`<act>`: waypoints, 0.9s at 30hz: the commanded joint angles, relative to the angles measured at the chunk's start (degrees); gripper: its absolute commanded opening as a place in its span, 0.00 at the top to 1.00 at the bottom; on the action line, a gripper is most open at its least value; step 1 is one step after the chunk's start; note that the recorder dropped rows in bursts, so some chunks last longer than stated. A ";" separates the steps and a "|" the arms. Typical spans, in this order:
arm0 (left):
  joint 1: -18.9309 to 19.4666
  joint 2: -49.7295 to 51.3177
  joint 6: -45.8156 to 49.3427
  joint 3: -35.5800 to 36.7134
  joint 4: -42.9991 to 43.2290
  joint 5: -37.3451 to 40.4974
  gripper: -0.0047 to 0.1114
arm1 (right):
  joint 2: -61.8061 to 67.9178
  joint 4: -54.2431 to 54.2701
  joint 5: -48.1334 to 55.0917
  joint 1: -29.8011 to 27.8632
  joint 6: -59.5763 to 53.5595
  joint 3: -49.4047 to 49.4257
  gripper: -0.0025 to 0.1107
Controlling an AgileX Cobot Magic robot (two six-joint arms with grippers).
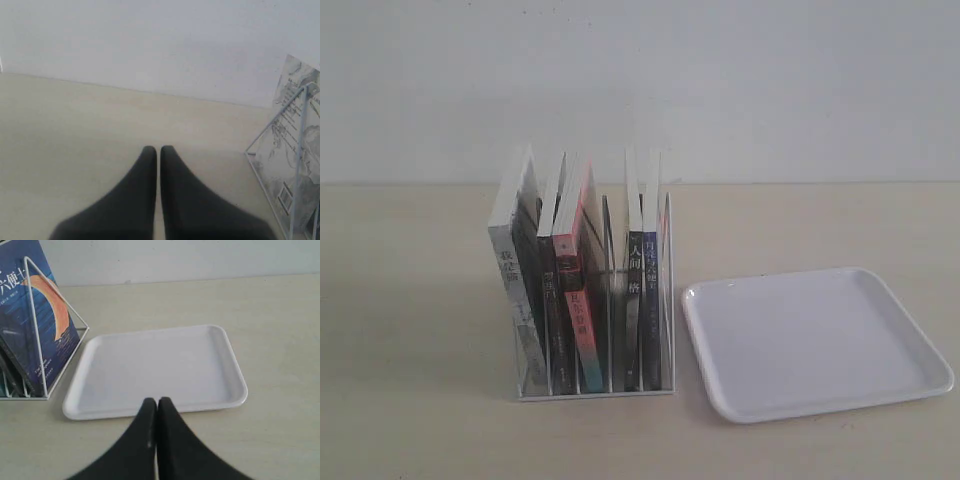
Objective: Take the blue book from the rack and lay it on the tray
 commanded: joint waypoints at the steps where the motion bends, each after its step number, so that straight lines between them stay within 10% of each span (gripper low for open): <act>1: 0.20 0.19 -0.57 -0.20 -0.59 -0.55 0.92 | 0.06 0.05 -0.62 0.06 -0.03 -0.07 0.98; 12: 0.20 0.19 -0.57 -0.20 -0.59 -0.55 0.92 | 0.06 0.55 -13.14 0.06 0.30 -0.07 0.98; 21: 0.20 0.19 -0.57 -0.20 -0.59 -0.55 0.92 | 0.06 4.52 -45.69 0.06 12.24 -0.48 0.98; 27: 0.20 0.19 -0.57 -0.20 -0.59 -0.55 0.92 | 8.01 -0.62 -36.78 0.06 13.38 -19.07 0.98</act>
